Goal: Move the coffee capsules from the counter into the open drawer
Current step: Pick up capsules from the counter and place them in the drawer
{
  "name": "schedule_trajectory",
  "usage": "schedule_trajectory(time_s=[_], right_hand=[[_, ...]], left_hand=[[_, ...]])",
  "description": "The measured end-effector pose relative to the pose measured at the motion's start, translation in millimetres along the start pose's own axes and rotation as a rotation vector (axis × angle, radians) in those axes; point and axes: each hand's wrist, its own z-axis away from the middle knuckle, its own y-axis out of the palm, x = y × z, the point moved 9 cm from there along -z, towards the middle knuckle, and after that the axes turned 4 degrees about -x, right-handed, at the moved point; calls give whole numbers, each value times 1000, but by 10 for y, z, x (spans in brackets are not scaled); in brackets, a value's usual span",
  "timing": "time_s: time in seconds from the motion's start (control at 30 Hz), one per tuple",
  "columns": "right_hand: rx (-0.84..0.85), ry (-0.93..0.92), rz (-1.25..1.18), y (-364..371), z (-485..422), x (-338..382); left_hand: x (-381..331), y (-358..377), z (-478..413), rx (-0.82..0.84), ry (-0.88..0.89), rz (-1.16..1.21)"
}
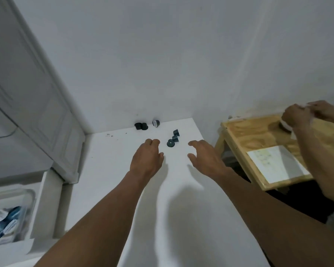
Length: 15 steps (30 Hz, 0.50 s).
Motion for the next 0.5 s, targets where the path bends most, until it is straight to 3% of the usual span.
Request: schedule_trajectory(time_s=[0.5], right_hand=[[141,-22,-17,902,-1464,-282]], left_hand=[[388,1194,-1109,160,-70,59]])
